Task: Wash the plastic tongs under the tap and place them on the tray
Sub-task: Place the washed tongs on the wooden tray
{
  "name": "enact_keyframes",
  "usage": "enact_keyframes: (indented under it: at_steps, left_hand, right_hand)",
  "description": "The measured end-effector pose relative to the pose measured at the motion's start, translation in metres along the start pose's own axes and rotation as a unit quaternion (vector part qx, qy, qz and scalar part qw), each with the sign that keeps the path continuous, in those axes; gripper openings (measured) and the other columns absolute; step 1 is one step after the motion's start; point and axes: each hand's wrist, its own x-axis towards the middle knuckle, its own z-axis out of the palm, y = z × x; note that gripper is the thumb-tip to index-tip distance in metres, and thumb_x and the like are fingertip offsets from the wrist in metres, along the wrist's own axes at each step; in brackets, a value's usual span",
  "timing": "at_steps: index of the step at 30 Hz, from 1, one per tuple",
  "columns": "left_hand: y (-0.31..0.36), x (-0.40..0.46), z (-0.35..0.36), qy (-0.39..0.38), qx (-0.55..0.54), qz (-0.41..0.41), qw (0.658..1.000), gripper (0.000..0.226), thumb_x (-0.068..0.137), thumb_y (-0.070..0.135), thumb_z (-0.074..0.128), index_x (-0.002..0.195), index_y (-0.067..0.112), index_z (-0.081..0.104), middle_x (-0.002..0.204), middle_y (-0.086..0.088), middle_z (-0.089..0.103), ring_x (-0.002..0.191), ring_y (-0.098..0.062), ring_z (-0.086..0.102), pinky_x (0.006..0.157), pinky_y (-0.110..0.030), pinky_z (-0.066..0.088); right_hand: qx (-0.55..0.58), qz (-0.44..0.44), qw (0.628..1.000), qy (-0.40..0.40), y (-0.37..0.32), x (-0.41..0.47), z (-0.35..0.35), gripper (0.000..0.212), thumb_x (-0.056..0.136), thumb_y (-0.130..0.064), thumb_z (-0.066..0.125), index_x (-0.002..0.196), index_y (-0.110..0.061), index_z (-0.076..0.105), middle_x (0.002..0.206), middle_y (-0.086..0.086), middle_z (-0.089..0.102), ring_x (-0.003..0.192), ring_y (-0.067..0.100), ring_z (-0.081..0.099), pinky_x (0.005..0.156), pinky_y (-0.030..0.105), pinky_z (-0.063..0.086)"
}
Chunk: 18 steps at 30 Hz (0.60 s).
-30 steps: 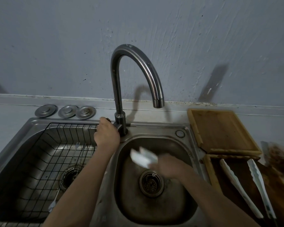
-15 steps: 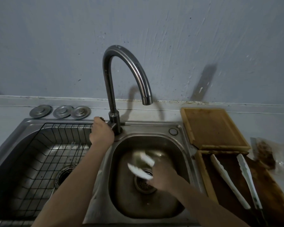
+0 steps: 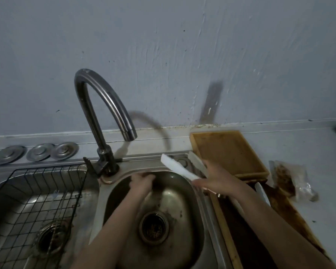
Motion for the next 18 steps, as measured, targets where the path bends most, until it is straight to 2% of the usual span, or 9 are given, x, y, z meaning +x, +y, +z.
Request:
enact_keyframes:
  at_steps: [1, 2, 3, 5, 8, 10, 12, 14, 18]
  left_hand:
    - [0.007, -0.010, 0.015, -0.055, 0.043, 0.058, 0.996, 0.027, 0.074, 0.024, 0.065, 0.097, 0.011, 0.066, 0.106, -0.013, 0.069, 0.096, -0.025, 0.063, 0.087, -0.028, 0.052]
    - [0.015, -0.022, 0.025, -0.098, 0.088, 0.127, 0.983, 0.010, 0.082, 0.015, 0.059, 0.089, 0.012, 0.067, 0.095, -0.008, 0.070, 0.088, -0.020, 0.064, 0.076, -0.019, 0.050]
    - [0.023, -0.023, 0.042, -0.116, 0.142, 0.193, 0.964, 0.012, 0.087, 0.011, 0.055, 0.088, 0.012, 0.067, 0.092, -0.006, 0.070, 0.086, -0.019, 0.064, 0.071, -0.018, 0.046]
    - [0.038, -0.034, 0.064, -0.126, 0.255, 0.309, 0.907, 0.019, 0.091, 0.012, 0.049, 0.101, 0.007, 0.064, 0.102, -0.008, 0.068, 0.095, -0.023, 0.064, 0.078, -0.024, 0.046]
    - [0.047, -0.022, 0.094, -0.110, 0.417, 0.421, 0.798, 0.034, 0.085, 0.010, 0.048, 0.117, 0.013, 0.057, 0.119, -0.007, 0.061, 0.111, -0.024, 0.057, 0.095, -0.036, 0.047]
    - [0.048, -0.015, 0.110, -0.120, 0.477, 0.430, 0.757, 0.042, 0.085, 0.012, 0.047, 0.126, 0.015, 0.052, 0.130, -0.006, 0.054, 0.122, -0.025, 0.047, 0.105, -0.041, 0.038]
    - [0.048, -0.011, 0.123, -0.132, 0.507, 0.424, 0.738, 0.046, 0.087, 0.016, 0.047, 0.133, 0.017, 0.047, 0.141, -0.005, 0.047, 0.130, -0.028, 0.039, 0.110, -0.045, 0.030]
    - [0.044, -0.006, 0.130, -0.135, 0.521, 0.404, 0.739, 0.048, 0.090, 0.017, 0.046, 0.137, 0.018, 0.042, 0.147, -0.004, 0.041, 0.135, -0.029, 0.034, 0.112, -0.046, 0.028]
    - [0.038, -0.002, 0.132, -0.127, 0.547, 0.415, 0.715, 0.056, 0.088, 0.010, 0.047, 0.142, 0.019, 0.035, 0.154, -0.003, 0.030, 0.139, -0.028, 0.028, 0.114, -0.043, 0.027]
  right_hand:
    - [0.011, 0.002, 0.999, 0.046, 0.007, 0.004, -0.010, 0.076, 0.079, -0.031, 0.070, 0.142, -0.015, 0.029, 0.134, 0.007, 0.046, 0.104, 0.017, 0.057, 0.062, 0.020, 0.049]
    - [0.009, 0.004, 0.995, 0.096, 0.012, 0.008, -0.017, 0.079, 0.080, -0.032, 0.069, 0.144, -0.016, 0.025, 0.142, 0.007, 0.040, 0.115, 0.021, 0.052, 0.069, 0.021, 0.050]
    - [0.004, 0.009, 0.989, 0.146, 0.024, 0.013, -0.026, 0.081, 0.081, -0.034, 0.069, 0.145, -0.017, 0.022, 0.146, 0.008, 0.036, 0.122, 0.024, 0.048, 0.080, 0.027, 0.051]
    - [-0.017, 0.013, 0.976, 0.216, 0.041, 0.022, -0.033, 0.081, 0.081, -0.033, 0.069, 0.144, -0.017, 0.022, 0.146, 0.010, 0.037, 0.127, 0.026, 0.045, 0.096, 0.037, 0.047]
    - [-0.030, 0.037, 0.965, 0.259, 0.067, 0.034, -0.036, 0.079, 0.079, -0.030, 0.071, 0.142, -0.013, 0.026, 0.142, 0.010, 0.043, 0.128, 0.026, 0.045, 0.099, 0.036, 0.043]
    - [-0.028, 0.060, 0.960, 0.273, 0.080, 0.040, -0.035, 0.075, 0.079, -0.029, 0.072, 0.139, -0.013, 0.030, 0.135, 0.011, 0.049, 0.121, 0.026, 0.051, 0.094, 0.033, 0.045]
    - [-0.045, 0.086, 0.956, 0.277, 0.093, 0.049, -0.034, 0.074, 0.076, -0.032, 0.074, 0.136, -0.013, 0.034, 0.128, 0.011, 0.055, 0.113, 0.027, 0.056, 0.092, 0.039, 0.051]
    - [-0.063, 0.119, 0.954, 0.268, 0.103, 0.058, -0.034, 0.075, 0.074, -0.035, 0.074, 0.134, -0.015, 0.034, 0.126, 0.011, 0.056, 0.112, 0.030, 0.056, 0.092, 0.048, 0.051]
    - [-0.075, 0.133, 0.955, 0.253, 0.111, 0.077, -0.034, 0.078, 0.075, -0.039, 0.073, 0.136, -0.015, 0.032, 0.130, 0.012, 0.053, 0.118, 0.032, 0.051, 0.098, 0.050, 0.045]
